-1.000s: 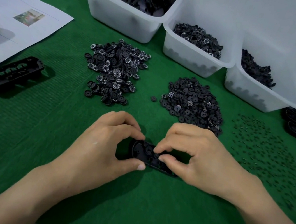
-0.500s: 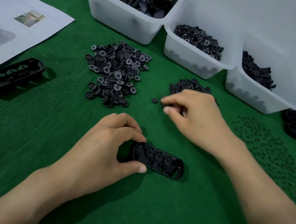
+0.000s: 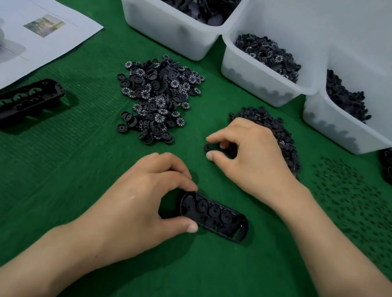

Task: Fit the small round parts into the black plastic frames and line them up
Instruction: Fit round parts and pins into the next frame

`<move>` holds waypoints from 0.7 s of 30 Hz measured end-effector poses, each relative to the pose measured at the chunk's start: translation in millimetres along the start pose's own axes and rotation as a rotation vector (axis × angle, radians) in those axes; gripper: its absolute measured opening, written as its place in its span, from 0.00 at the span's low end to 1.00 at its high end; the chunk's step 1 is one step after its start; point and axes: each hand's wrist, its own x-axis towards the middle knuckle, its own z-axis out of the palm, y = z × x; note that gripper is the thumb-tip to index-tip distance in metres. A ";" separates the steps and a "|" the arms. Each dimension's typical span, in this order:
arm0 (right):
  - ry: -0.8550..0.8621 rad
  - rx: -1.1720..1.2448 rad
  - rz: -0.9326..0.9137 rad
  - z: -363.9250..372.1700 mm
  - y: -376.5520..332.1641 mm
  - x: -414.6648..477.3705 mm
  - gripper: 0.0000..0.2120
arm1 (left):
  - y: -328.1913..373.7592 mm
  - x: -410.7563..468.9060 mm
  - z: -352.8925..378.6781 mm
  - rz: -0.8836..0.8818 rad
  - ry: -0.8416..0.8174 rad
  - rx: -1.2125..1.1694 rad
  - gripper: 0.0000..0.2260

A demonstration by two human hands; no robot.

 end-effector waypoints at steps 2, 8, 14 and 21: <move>-0.003 0.018 -0.006 0.2 -1.8 1.2 0.05 | 0.2 -0.1 0.1 -0.002 0.005 -0.004 0.21; -0.030 0.147 -0.043 -19.0 6.1 -32.4 0.03 | -0.5 -0.8 0.2 0.001 0.004 0.006 0.22; -0.102 0.229 -0.081 -19.5 7.3 -85.6 0.06 | -0.6 -0.5 0.0 0.004 0.002 0.003 0.23; -0.002 0.096 -0.151 -13.3 5.9 -90.9 0.05 | 1.3 -0.4 0.1 0.010 0.013 0.013 0.24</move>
